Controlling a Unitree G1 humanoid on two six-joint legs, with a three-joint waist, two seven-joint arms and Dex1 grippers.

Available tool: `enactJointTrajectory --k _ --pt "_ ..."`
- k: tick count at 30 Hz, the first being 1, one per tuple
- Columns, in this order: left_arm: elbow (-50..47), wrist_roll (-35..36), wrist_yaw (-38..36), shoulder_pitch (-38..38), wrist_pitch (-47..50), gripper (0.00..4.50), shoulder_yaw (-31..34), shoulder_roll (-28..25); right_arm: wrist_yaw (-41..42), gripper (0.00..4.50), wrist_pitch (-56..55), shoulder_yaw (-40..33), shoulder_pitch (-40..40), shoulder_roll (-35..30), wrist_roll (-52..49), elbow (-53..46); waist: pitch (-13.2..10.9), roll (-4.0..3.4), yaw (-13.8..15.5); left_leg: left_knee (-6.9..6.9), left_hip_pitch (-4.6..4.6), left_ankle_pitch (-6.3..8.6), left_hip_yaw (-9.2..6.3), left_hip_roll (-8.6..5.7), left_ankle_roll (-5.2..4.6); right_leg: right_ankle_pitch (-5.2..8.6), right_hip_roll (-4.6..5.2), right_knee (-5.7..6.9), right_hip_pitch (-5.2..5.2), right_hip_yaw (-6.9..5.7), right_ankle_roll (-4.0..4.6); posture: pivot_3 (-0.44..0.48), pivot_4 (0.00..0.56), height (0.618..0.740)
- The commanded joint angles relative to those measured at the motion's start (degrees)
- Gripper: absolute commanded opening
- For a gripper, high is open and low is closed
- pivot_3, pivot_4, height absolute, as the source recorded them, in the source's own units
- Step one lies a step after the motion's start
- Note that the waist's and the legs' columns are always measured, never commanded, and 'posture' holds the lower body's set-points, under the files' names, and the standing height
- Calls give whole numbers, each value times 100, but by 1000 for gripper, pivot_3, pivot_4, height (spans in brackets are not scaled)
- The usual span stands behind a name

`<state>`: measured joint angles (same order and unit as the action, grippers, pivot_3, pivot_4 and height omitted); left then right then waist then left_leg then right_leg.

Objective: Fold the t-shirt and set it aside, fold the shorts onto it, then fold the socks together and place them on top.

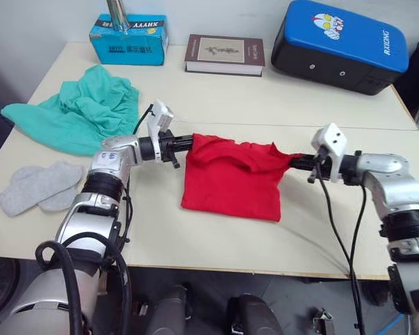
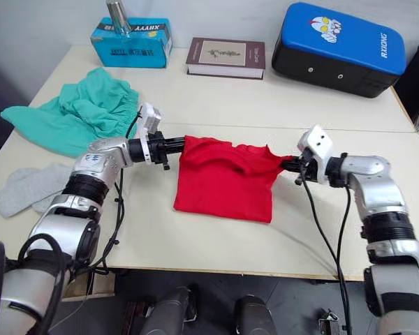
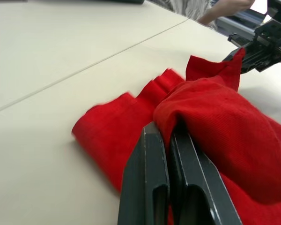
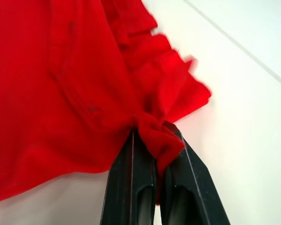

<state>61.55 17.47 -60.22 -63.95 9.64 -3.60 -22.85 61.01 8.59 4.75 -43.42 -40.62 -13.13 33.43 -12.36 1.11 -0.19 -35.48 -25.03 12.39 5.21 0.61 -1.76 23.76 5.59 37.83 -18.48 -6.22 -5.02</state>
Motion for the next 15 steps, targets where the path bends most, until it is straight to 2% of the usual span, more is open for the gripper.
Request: enactJointTrajectory --k 1,4,5,7,10,15 --pt "470 -268 68 -163 -434 14 176 93 -215 0 -367 -173 -277 143 193 529 0 0 -4 -15 -26 0 -1 2 0 0 -2 5 -19 -1 0 0 150 740" --pt "710 -336 255 -224 -437 14 355 180 -363 0 -373 -325 -363 316 178 852 -1 0 -9 -44 -33 0 -2 3 -2 0 0 15 -15 -2 0 0 150 740" --pt "745 -321 281 -233 -426 232 433 216 -374 245 -196 -402 -354 364 89 854 -1 0 -9 -48 -33 -1 -2 5 -4 0 -1 21 -12 -1 0 0 150 740" --pt "778 -358 464 -214 -582 687 561 281 -574 761 -102 -575 -315 449 -3 822 -1 0 -11 -64 -32 -8 -1 4 -15 0 4 20 -11 4 0 0 150 740" --pt "782 -371 746 -187 -764 1629 757 367 -934 1763 14 -901 -239 569 -126 731 -1 0 -12 -68 -30 -38 3 4 -22 -5 8 20 -9 9 9 0 150 740" --pt "796 -318 1752 -107 -1173 3220 1213 427 -2046 3513 -1 -1720 -85 795 -394 580 -1 0 -9 -65 -28 -58 3 4 -22 -17 11 22 -9 10 20 0 150 740"
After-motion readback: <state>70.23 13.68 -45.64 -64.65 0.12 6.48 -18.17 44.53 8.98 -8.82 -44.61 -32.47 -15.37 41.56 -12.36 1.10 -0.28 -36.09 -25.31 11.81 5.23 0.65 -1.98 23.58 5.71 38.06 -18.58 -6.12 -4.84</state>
